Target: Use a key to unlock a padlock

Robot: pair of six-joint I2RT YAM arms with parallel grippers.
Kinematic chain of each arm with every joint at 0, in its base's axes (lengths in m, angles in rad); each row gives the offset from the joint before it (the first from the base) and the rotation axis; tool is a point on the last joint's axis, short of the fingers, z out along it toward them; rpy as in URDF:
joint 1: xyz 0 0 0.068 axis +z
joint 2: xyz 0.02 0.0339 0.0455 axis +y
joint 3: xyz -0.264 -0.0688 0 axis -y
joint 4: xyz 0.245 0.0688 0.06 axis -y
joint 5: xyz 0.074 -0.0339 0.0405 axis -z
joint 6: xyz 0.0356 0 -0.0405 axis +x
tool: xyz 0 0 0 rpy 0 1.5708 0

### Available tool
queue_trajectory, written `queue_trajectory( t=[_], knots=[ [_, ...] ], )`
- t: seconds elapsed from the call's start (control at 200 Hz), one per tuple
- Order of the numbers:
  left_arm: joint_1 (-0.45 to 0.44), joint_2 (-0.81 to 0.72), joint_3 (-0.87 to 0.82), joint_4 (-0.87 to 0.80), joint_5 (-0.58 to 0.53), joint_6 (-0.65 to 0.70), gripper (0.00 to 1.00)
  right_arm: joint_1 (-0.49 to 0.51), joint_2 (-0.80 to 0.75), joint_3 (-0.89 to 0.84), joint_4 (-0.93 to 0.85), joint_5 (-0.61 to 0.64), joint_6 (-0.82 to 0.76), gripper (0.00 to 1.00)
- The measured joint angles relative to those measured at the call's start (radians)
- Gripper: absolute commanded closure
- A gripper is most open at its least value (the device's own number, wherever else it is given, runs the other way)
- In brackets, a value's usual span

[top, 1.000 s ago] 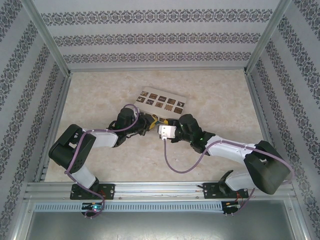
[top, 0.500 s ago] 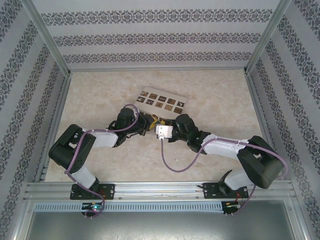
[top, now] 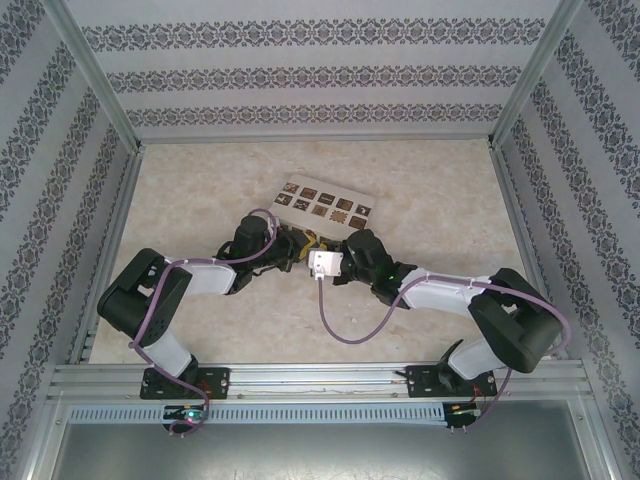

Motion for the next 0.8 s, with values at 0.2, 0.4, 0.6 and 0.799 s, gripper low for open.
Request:
queue_trajectory(
  t=[0.2, 0.4, 0.6, 0.799],
  knots=[
    [0.000, 0.000, 0.000, 0.001, 0.002, -0.004, 0.93, 0.006, 0.012, 0.009, 0.010, 0.014, 0.001, 0.79],
    [0.000, 0.003, -0.004, 0.006, 0.000, -0.007, 0.93, 0.013, 0.029, 0.018, 0.025, 0.037, 0.004, 0.86],
    [0.000, 0.005, -0.009, 0.007, -0.010, -0.015, 0.93, 0.024, 0.039, 0.018, 0.028, 0.056, 0.006, 1.00],
    [0.000, 0.010, -0.010, 0.010, -0.015, -0.027, 0.93, 0.026, 0.048, 0.018, 0.037, 0.078, 0.008, 1.00]
  ],
)
